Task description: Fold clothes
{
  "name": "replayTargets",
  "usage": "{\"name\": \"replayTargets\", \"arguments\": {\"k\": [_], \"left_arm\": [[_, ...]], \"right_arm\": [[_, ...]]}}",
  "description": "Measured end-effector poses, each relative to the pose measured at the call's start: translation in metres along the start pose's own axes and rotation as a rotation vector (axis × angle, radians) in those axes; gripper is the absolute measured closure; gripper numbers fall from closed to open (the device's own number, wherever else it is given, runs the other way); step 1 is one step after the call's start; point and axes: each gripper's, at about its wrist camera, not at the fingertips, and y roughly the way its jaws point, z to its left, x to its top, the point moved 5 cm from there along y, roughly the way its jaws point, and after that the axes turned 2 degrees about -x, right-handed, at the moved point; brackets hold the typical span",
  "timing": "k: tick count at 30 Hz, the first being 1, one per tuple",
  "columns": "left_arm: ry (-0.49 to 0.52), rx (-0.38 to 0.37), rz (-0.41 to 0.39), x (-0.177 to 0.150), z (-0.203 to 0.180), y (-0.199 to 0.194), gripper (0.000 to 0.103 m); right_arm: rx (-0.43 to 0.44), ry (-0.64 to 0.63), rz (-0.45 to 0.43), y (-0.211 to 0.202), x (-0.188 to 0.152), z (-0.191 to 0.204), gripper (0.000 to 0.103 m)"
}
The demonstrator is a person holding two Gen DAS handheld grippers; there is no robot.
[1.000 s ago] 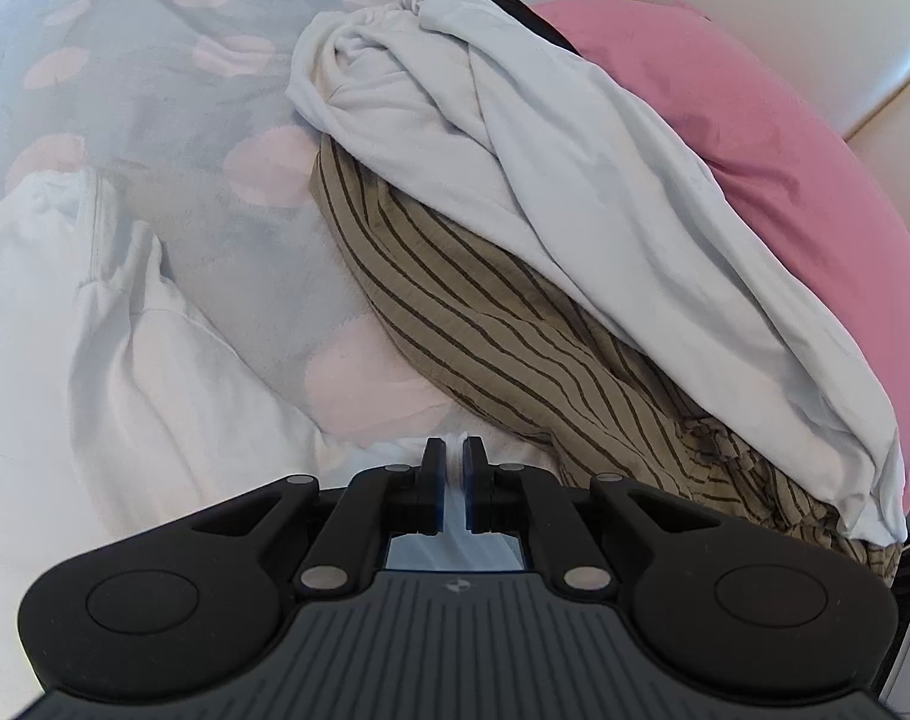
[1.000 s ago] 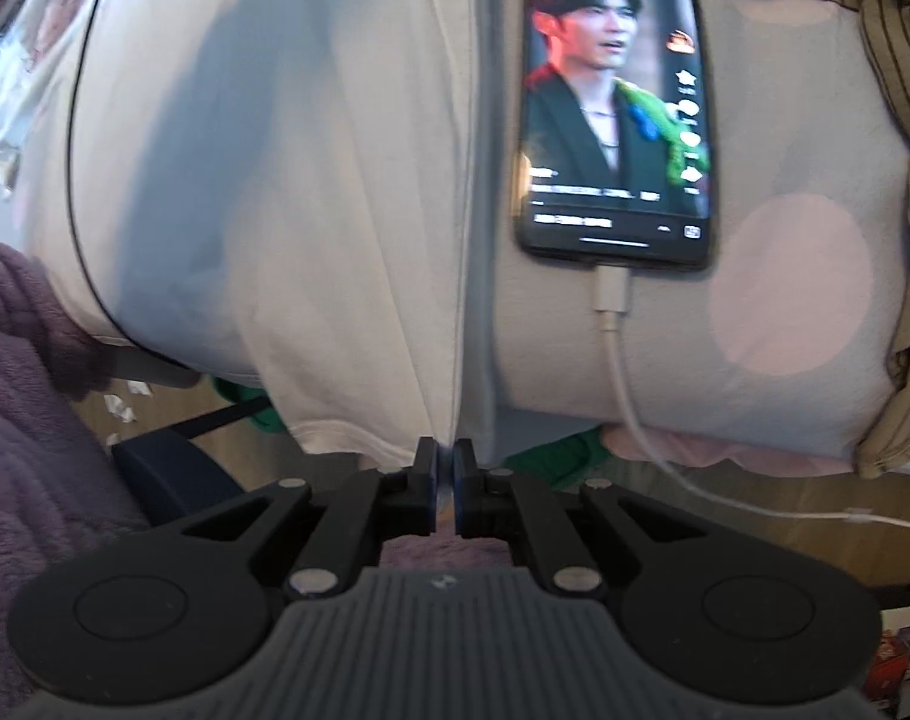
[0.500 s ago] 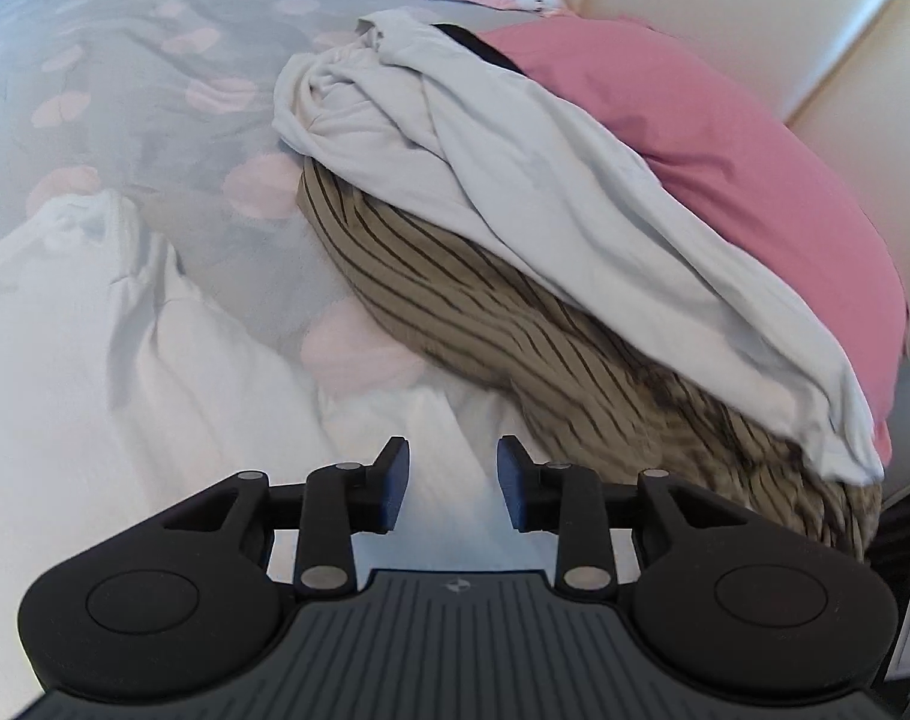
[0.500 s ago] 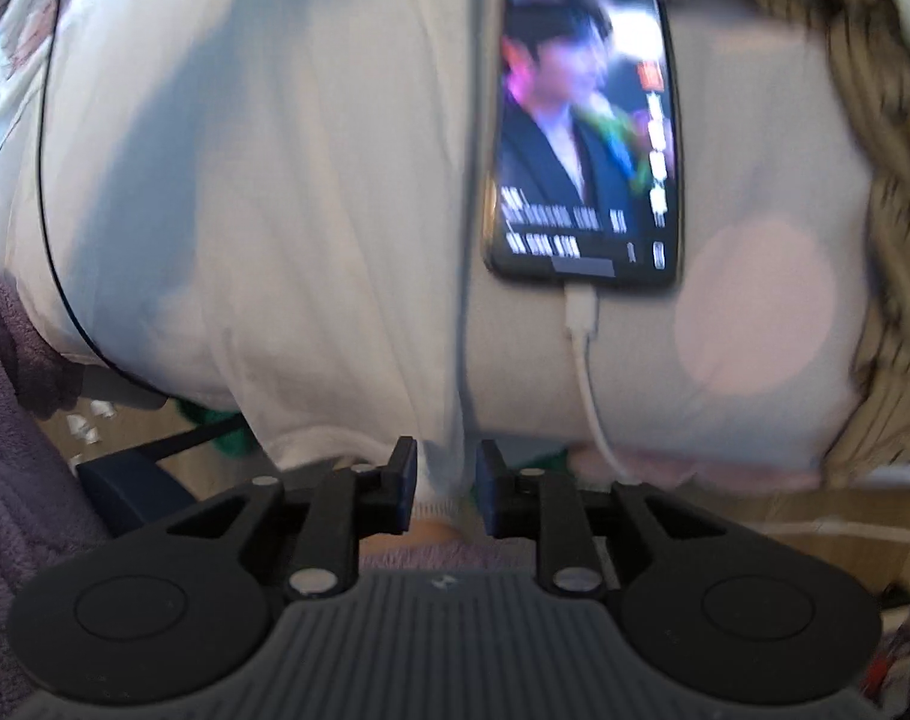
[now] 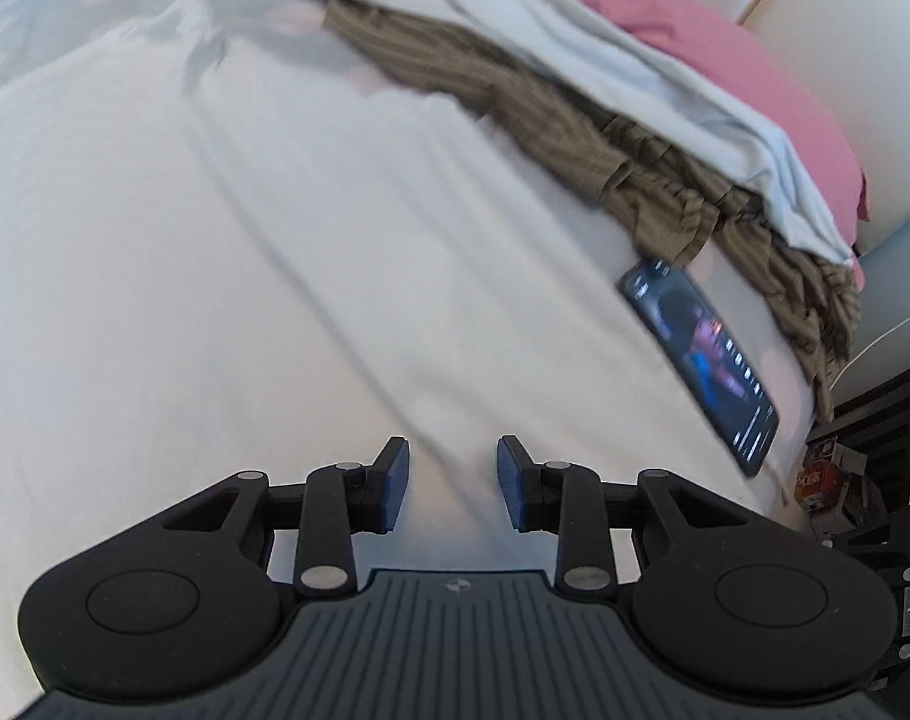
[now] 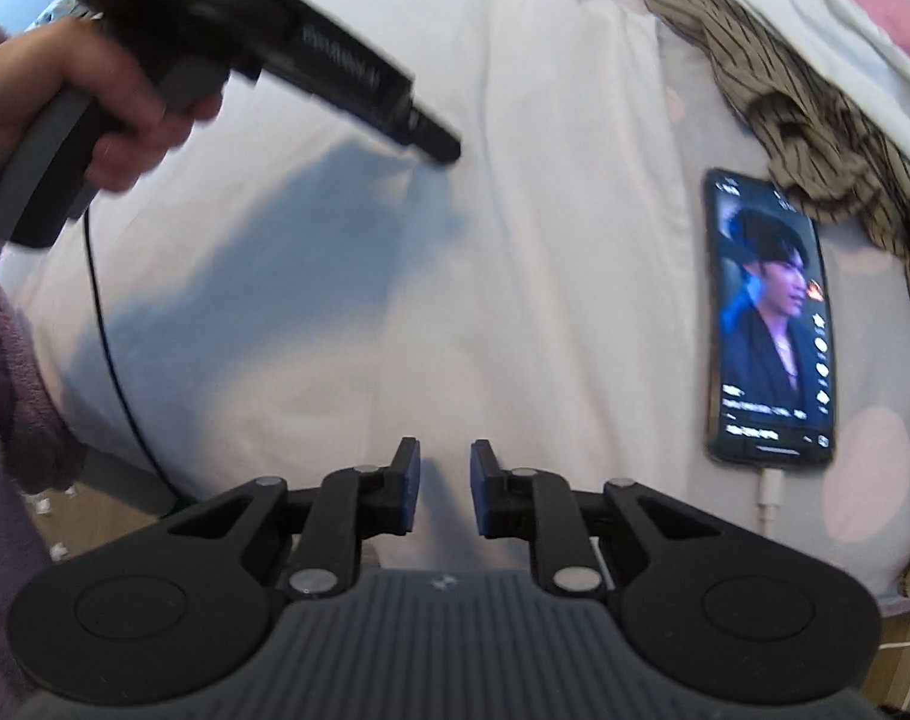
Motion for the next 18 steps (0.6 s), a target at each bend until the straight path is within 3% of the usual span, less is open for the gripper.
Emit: {"name": "replayTargets", "arguments": {"k": [4, 9, 18], "left_arm": [[-0.01, -0.015, -0.002, -0.033, -0.002, -0.009, 0.074], [-0.046, -0.019, -0.01, -0.064, -0.002, -0.026, 0.074], [-0.16, 0.07, -0.077, -0.09, 0.038, -0.088, 0.074]], "right_arm": [[-0.024, -0.02, 0.03, 0.008, -0.01, 0.011, 0.083], [0.046, -0.03, 0.127, 0.014, -0.029, 0.029, 0.088], [0.069, -0.134, 0.022, -0.007, 0.011, 0.067, 0.086]]}}
